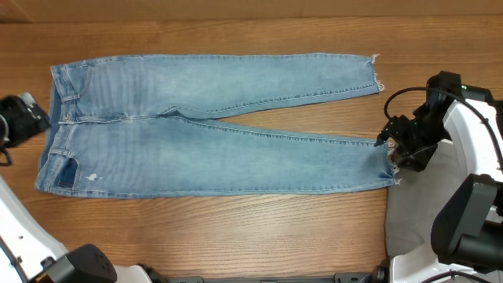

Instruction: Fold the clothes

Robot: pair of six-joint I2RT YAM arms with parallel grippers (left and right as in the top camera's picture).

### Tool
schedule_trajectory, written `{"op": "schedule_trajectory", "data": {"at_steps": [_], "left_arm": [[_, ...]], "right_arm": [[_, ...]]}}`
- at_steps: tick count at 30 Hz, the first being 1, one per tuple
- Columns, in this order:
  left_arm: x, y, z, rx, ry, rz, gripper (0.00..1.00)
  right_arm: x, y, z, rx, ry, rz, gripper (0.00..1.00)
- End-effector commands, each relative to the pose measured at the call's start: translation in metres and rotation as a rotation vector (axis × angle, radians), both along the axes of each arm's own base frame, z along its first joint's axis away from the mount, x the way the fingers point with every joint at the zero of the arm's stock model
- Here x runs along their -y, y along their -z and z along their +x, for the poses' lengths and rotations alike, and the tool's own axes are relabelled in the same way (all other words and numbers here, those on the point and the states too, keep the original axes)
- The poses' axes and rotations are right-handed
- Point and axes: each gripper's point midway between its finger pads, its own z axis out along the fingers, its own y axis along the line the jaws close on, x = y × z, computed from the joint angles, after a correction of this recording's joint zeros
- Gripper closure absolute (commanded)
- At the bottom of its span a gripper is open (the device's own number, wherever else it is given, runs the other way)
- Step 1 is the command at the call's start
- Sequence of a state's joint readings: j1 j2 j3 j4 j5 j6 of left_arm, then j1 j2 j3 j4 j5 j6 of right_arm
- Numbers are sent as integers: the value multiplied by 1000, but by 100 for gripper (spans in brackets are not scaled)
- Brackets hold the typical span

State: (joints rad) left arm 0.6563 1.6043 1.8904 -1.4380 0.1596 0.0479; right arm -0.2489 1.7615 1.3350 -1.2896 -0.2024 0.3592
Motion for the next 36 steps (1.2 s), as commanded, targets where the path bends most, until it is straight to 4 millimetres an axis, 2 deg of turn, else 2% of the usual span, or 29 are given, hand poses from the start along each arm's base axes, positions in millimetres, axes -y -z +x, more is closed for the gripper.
{"op": "schedule_trajectory", "data": {"at_steps": [1, 2, 4, 6, 7, 8, 13, 14, 18, 20, 26, 28, 31, 32, 34, 36], "left_arm": [[-20, 54, -21, -155, -156, 17, 5], [-26, 68, -27, -191, -210, 34, 0], [-37, 92, -35, -239, -299, 62, 0], [-39, 122, -38, -264, -333, 43, 0], [-40, 131, -39, -271, -343, 33, 0], [-41, 151, -40, -293, -354, 8, 1], [-44, 213, -42, -369, -383, -158, 20], [-46, 223, -42, -379, -390, -179, 20], [-56, 258, -47, -421, -420, -235, 22], [-62, 271, -45, -412, -436, -250, 20], [-85, 282, -29, -336, -449, -190, 22], [-93, 282, -29, -334, -458, -155, 34], [-95, 282, -31, -343, -462, -142, 83], [-95, 282, -31, -343, -463, -142, 94], [-96, 282, -33, -343, -467, -142, 96], [-99, 282, -37, -344, -481, -147, 96]], "right_arm": [[-5, -7, 2, 33, -71, 31, 25], [-7, -7, 1, 29, -74, 41, 25], [-12, -9, -1, 28, -85, 70, 25], [-21, -11, -1, 43, -122, 120, 25], [-22, -11, -2, 42, -125, 123, 25], [-25, -12, -3, 39, -141, 126, 25], [-32, -12, -4, 36, -169, 127, 25], [-33, -12, -3, 36, -174, 127, 25], [-39, -12, -4, 34, -192, 128, 25], [-41, -12, -5, 27, -194, 129, 25], [-41, -12, -5, 23, -186, 129, 25], [-40, -12, -5, 17, -168, 126, 25], [-40, -11, -6, 12, -158, 123, 24], [-37, -8, -7, -2, -126, 104, 24], [-28, 0, -9, -25, -80, 54, 24], [-18, 10, -15, -59, -11, 8, 18]]}}
